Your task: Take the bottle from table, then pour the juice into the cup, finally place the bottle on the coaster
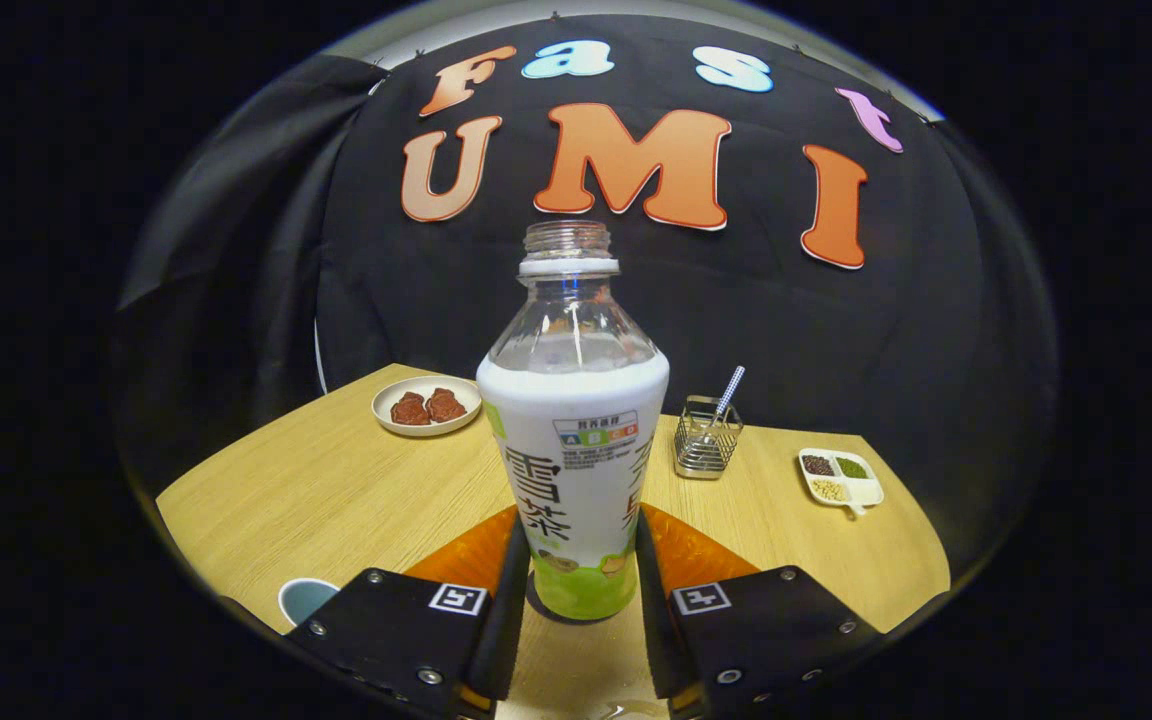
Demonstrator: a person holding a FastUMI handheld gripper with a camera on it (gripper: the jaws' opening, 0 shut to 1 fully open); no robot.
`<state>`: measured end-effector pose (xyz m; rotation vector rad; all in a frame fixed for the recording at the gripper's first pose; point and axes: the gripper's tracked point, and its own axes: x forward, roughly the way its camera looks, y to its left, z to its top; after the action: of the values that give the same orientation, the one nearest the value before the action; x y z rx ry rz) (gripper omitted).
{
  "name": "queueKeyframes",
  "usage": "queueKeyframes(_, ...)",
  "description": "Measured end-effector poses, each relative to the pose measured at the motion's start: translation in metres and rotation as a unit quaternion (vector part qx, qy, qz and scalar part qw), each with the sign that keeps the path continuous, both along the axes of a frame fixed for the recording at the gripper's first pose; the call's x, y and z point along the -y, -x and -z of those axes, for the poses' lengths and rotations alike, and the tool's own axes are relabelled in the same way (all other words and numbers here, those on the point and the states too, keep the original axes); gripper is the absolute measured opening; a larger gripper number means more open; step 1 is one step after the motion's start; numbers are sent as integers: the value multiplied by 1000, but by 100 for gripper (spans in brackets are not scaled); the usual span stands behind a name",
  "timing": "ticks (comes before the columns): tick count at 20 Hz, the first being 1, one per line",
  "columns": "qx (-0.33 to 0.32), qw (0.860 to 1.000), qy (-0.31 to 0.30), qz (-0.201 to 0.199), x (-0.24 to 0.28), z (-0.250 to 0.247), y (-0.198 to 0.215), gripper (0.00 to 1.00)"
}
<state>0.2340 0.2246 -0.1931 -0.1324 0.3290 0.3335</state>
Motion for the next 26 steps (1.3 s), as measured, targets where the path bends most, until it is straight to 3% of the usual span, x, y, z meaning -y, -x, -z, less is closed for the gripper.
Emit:
queueKeyframes(8, -52, 997, -57, 11, -1, 60, -32, 53)
queueKeyframes(18, -45, 998, -45, 7, 2, 79, -33, 53)
queueKeyframes(26, -46, 998, -38, 8, 5, 80, -22, 66)
